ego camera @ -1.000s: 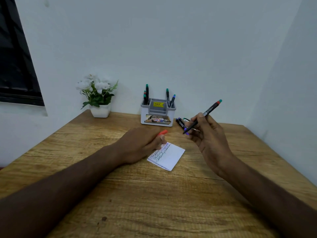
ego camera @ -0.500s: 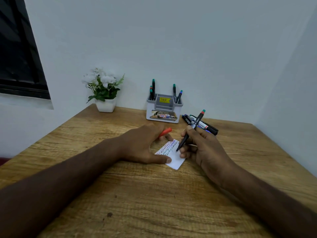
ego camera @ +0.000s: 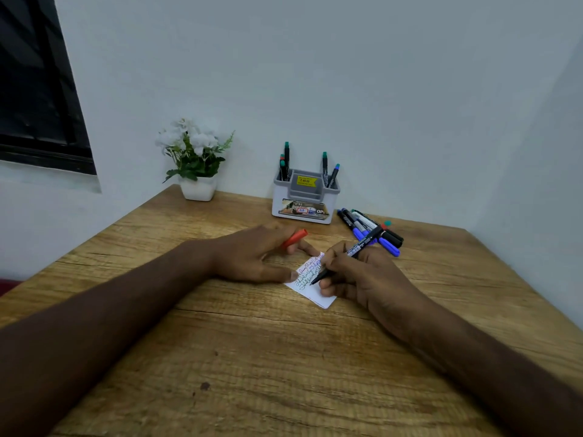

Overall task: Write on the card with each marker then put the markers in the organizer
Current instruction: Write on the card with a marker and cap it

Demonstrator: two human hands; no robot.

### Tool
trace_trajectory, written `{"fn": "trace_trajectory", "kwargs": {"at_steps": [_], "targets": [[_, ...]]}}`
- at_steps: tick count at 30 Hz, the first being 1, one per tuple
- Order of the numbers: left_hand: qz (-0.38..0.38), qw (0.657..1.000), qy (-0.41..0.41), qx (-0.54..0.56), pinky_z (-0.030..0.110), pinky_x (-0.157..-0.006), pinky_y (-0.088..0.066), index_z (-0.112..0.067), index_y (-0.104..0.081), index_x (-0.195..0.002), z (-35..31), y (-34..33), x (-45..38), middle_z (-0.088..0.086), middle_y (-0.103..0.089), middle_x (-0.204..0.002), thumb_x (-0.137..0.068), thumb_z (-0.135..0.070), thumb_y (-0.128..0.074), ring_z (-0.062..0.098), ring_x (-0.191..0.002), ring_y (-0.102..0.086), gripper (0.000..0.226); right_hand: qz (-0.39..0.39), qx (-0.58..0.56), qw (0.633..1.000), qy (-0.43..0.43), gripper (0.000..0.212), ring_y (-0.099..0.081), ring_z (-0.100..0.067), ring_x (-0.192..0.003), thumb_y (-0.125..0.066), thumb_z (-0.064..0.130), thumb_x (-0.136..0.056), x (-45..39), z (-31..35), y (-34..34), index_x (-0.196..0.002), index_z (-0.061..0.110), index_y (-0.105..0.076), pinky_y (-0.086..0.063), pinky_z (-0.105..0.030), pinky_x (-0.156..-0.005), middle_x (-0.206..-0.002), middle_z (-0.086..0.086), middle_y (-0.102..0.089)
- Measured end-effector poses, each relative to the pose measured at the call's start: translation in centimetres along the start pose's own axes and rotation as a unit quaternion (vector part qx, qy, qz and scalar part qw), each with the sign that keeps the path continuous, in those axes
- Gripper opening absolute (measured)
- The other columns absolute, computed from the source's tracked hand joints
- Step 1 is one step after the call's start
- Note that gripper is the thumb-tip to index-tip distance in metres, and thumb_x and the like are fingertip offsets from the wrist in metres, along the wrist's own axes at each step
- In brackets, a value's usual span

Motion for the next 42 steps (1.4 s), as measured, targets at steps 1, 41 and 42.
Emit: {"fn": "trace_trajectory", "kwargs": {"at_steps": [1, 41, 42], "targets": [[0.002, 1.0, -0.001, -0.002, 0.029, -0.093, -0.045, -0.079, -0.038, -0.108, 0.0, 0.0, 0.0, -0.013, -0.059, -0.116, -0.099, -0.042, -0.073, 0.006, -0.109, -0.054, 0.052, 0.004, 0.027, 1.0, 0.011, 0.014, -0.071, -0.022, -0.075, -0.061, 0.004, -0.102, 0.0, 0.2, -0.1, -0.096, 0.0, -0.073, -0.063, -0.041, -0.082, -0.095, -0.023, -0.079], [0.014, 0.998, 0.022, -0.056, 0.046, -0.092, -0.052, -0.026, -0.053, -0.128, 1.4, -0.6, -0.1, -0.014, -0.057, -0.11, -0.089, -0.071, -0.062, 0.011, -0.104, -0.057, 0.06, -0.063, 0.29, 0.953, 0.066, 0.012, -0.065, -0.009, -0.063, -0.072, 0.017, -0.091, 0.3, 1.9, 0.7, -0.082, 0.011, -0.074, -0.06, -0.053, -0.079, -0.075, -0.004, -0.078], [0.014, 0.998, 0.026, -0.06, 0.047, -0.093, -0.052, -0.026, -0.053, -0.128, 1.5, -0.6, -0.1, -0.013, -0.058, -0.112, -0.088, -0.073, -0.061, 0.011, -0.106, -0.057, 0.062, -0.063, 0.29, 0.953, 0.065, 0.011, -0.065, -0.008, -0.063, -0.072, 0.017, -0.091, 0.2, 1.8, 0.7, -0.081, 0.012, -0.074, -0.06, -0.053, -0.078, -0.074, -0.003, -0.078]]}}
Point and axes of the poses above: each hand's wrist, its own x-axis away from the middle knuckle, its own y-axis out of the back of the hand, z = x × y, the point moved 10 cm from there along -x, towards the middle knuckle
